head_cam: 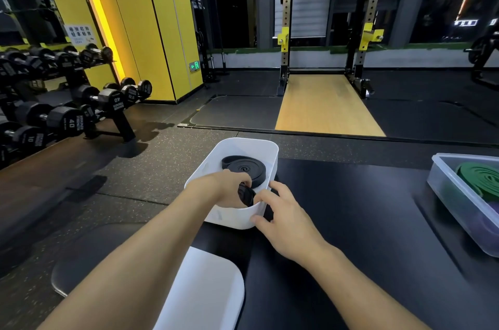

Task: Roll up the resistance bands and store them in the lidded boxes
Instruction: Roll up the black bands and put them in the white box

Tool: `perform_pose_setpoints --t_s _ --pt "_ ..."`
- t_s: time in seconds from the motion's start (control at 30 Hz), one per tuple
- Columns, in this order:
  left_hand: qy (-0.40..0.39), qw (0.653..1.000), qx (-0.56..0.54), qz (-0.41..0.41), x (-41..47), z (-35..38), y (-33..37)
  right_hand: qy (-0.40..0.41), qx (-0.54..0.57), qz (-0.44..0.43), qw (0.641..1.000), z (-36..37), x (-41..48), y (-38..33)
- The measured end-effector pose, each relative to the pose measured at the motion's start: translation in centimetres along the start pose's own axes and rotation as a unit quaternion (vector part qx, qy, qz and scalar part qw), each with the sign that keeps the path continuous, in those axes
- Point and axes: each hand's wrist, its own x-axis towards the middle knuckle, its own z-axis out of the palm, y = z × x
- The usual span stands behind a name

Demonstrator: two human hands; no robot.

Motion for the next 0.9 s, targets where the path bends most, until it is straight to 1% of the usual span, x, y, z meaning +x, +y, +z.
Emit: perform_pose_setpoints --t_s 0.07,0.23,0.3,0.37,0.5,0.63,0.73,0.8,0.87,0.9 --pt "-0.005 1.000 -0.010 0.011 -0.1 -0.2 -0.6 0.000 0.004 0.000 1.000 0.0 -0.1 0.0" --pt "-0.055 0.998 -0.035 0.003 -0.3 -0.4 -1.6 -0.003 0.007 0.003 1.000 -0.4 -0.3 -0.5" --pt "-0.050 0.997 -0.055 0.001 -0.3 0.1 -1.4 -0.003 0.001 -0.001 1.000 -0.5 -0.4 -0.6" --pt "-0.028 0.996 -0.081 0.006 -0.6 0.5 -1.2 -0.006 -0.007 -0.010 1.000 -0.5 -0.7 -0.6" --pt "0.057 0.992 -0.112 0.028 -1.5 0.8 -1.6 -0.009 -0.013 -0.025 1.000 -0.4 -1.5 -0.4" --pt "0.146 0.971 -0.178 0.062 -4.4 0.9 -1.9 0.002 -0.008 -0.033 0.999 -0.7 -2.6 -1.3" --pt "0.250 0.943 -0.204 0.080 -7.4 1.7 -2.5 0.021 -0.011 -0.037 0.999 -0.8 -3.9 -2.0" --pt "0.321 0.913 -0.238 0.081 -9.9 2.9 -3.5 0.029 -0.017 -0.039 0.999 -0.7 -5.0 -2.5" --pt "0.372 0.885 -0.272 0.063 -12.6 4.6 -4.7 0.027 -0.025 -0.032 0.999 -0.3 -6.4 -2.9" --pt "0.380 0.878 -0.286 0.042 -14.0 5.5 -5.4 0.022 -0.031 -0.024 0.999 0.0 -7.1 -3.2"
